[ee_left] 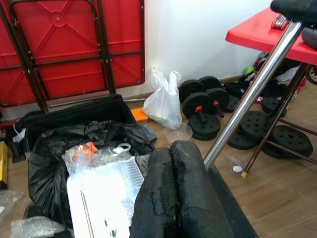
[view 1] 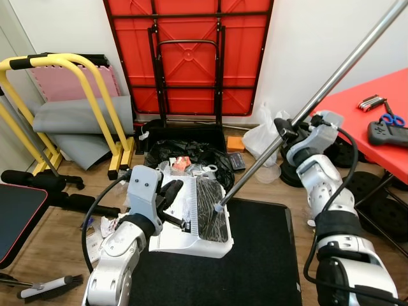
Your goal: Sweep floor
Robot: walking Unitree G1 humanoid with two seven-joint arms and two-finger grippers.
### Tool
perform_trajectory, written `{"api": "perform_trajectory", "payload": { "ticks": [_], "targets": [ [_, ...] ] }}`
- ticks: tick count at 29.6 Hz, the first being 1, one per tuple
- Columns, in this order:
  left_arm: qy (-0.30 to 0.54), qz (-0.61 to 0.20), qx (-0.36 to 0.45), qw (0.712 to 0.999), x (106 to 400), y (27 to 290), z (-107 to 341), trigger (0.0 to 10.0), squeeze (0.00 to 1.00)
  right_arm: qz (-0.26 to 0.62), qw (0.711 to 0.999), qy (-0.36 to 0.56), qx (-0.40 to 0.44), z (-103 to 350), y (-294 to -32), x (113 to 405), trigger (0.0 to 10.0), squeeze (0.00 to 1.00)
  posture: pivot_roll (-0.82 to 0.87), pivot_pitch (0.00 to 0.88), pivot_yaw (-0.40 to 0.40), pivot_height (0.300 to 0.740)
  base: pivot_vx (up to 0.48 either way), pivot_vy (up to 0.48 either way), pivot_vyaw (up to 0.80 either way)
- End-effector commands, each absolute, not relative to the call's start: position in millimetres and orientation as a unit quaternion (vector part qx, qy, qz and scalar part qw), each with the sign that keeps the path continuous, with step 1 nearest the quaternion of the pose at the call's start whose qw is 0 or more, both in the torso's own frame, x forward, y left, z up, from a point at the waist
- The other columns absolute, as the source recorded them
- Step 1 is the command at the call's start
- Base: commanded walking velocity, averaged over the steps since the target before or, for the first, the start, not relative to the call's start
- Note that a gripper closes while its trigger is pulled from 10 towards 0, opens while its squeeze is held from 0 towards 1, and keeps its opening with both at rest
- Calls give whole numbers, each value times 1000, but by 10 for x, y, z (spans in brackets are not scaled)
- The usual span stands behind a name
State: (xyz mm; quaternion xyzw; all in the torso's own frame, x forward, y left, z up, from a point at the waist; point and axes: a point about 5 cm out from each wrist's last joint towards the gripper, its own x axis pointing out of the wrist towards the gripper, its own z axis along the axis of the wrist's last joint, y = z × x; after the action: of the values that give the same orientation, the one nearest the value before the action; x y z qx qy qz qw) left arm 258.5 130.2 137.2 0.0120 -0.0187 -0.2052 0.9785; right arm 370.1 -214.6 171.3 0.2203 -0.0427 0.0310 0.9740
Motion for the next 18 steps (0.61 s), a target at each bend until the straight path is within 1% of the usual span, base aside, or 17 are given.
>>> {"api": "perform_trajectory", "payload": {
  "ticks": [1, 7, 9, 14, 18],
  "targets": [
    [-18, -165, 13, 986, 2577, 1383, 1355, 10000, 0, 42, 971, -72, 223, 1856, -2142, 3707, 10000, 0, -143, 0, -19, 740, 0, 0, 0],
    [-24, -160, 1, 987, 2567, 1399, 1360, 10000, 0, 33, 976, -54, 211, 1780, -2144, 3684, 10000, 0, -148, 0, -15, 740, 0, 0, 0],
    [-25, -156, -6, 987, 2568, 1408, 1359, 10000, 0, 47, 975, -55, 209, 1767, -2118, 3652, 10000, 0, -149, 0, -15, 740, 319, 0, 0],
    [-24, -159, -11, 987, 2564, 1401, 1348, 10000, 0, 52, 972, -51, 223, 1745, -2106, 3636, 10000, 0, -148, 0, -16, 740, 355, 0, 800],
    [-23, -162, -14, 986, 2559, 1393, 1340, 10000, 0, 43, 971, -48, 229, 1737, -2109, 3648, 10000, 0, -147, 0, -18, 740, 356, 0, 0]
  ]
}}
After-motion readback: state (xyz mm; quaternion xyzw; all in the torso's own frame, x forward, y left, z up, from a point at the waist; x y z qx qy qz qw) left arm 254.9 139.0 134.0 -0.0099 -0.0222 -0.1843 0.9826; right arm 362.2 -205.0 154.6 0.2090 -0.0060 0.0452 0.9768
